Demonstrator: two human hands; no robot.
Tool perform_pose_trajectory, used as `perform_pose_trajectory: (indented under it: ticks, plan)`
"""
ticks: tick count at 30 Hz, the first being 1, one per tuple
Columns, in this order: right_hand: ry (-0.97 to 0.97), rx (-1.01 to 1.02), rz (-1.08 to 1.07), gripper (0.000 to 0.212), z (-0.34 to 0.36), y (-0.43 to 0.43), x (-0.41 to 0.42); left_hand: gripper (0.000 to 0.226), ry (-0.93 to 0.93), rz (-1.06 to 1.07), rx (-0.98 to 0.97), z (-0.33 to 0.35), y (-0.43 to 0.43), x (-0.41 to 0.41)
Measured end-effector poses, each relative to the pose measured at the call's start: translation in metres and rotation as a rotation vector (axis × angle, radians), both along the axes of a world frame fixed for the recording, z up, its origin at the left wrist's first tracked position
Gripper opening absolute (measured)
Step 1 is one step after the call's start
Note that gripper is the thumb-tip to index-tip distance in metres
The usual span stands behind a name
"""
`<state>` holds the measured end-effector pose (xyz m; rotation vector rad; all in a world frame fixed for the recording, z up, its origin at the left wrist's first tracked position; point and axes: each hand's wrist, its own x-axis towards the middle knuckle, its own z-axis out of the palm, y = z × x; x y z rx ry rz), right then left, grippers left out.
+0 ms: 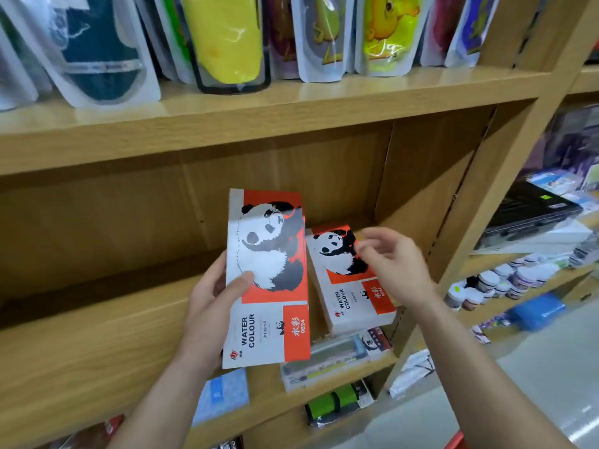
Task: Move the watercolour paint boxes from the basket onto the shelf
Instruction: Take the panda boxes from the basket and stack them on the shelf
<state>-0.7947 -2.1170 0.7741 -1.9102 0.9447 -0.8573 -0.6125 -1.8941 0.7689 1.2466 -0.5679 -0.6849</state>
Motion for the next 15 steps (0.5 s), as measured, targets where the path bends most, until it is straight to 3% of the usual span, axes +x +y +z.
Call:
perform_pose_trajectory:
  ticks: [3,5,9,12,15]
  plan:
    - [-0.070,0.176,0.395,0.065,0.002,0.035,0.004,0.033,0.004,0.009,-0.040,0.017,-0.015,-0.018]
    - [-0.134,0.260,0.575,0.064,-0.001,0.046,0.008,0.025,0.010,0.023,-0.066,0.026,-0.030,-0.028]
    - [-0.338,0.338,0.519,0.049,0.006,0.032,0.000,0.018,-0.076,0.043,-0.031,0.029,-0.068,-0.041]
    - [-0.256,0.302,0.371,0.022,0.018,0.007,-0.015,0.020,-0.190,-0.051,0.071,0.019,-0.096,-0.049]
    - [-0.139,0.335,0.318,0.018,0.020,-0.013,-0.024,0.034,-0.238,-0.133,0.149,0.006,-0.113,-0.050]
